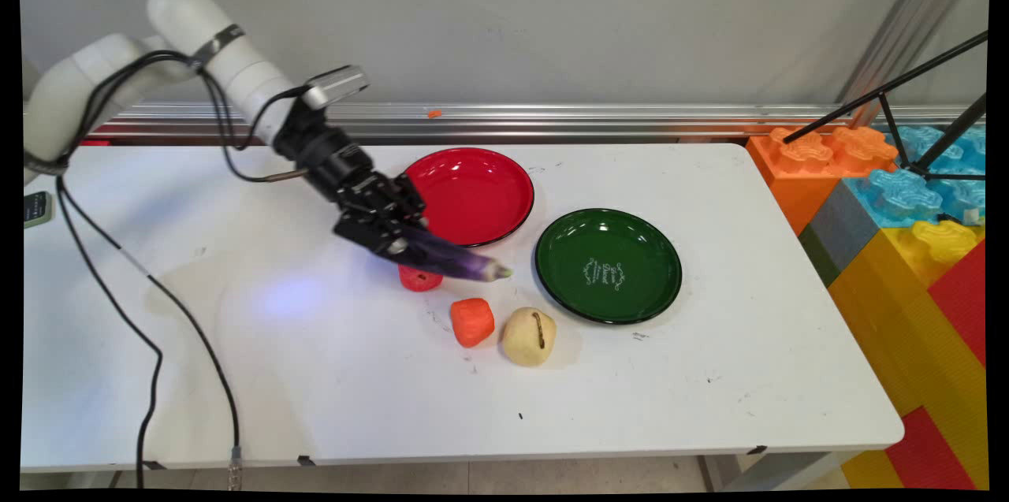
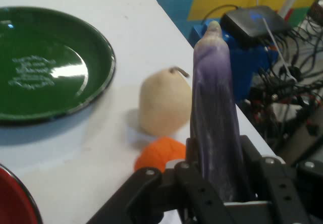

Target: Place the picked object on the table

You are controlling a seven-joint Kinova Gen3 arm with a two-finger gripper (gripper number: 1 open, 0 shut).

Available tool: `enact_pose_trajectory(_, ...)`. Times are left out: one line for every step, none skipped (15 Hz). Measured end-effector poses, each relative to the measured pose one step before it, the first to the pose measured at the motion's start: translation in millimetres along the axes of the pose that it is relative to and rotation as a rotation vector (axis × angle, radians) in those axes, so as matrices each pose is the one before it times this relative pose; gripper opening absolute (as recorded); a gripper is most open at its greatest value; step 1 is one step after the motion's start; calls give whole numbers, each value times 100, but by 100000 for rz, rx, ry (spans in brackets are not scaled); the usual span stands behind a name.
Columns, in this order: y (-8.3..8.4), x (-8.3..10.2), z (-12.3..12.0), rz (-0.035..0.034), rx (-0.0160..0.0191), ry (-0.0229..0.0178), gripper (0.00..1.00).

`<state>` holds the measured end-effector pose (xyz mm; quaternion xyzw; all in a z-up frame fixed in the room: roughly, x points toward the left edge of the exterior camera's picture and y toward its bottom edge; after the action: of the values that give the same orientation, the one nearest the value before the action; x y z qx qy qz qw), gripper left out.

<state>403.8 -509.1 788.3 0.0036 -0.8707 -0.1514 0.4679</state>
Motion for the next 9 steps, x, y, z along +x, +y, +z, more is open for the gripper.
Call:
enact_pose_trajectory(657, -754, -543, 490, -1038, -538, 0)
enact_pose_trajectory(610, -714, -466, 518, -1137, -542, 0)
enact_pose_trajectory(627, -672, -354, 263, -939, -440, 0)
enact_pose_trajectory(695, -824, -336, 291, -1408, -644, 0)
enact_pose_trajectory(517, -606, -194, 93, -938, -443, 0)
enact_pose_trajectory(487, -613, -117, 14, -853, -394, 0)
enact_pose_trajectory(295, -373, -53, 42, -572, -272, 0)
enact_pose_trajectory(367, -545, 13, 77, -842, -357, 0)
enact_pose_trajectory(357, -573, 87, 106, -778, -321, 0)
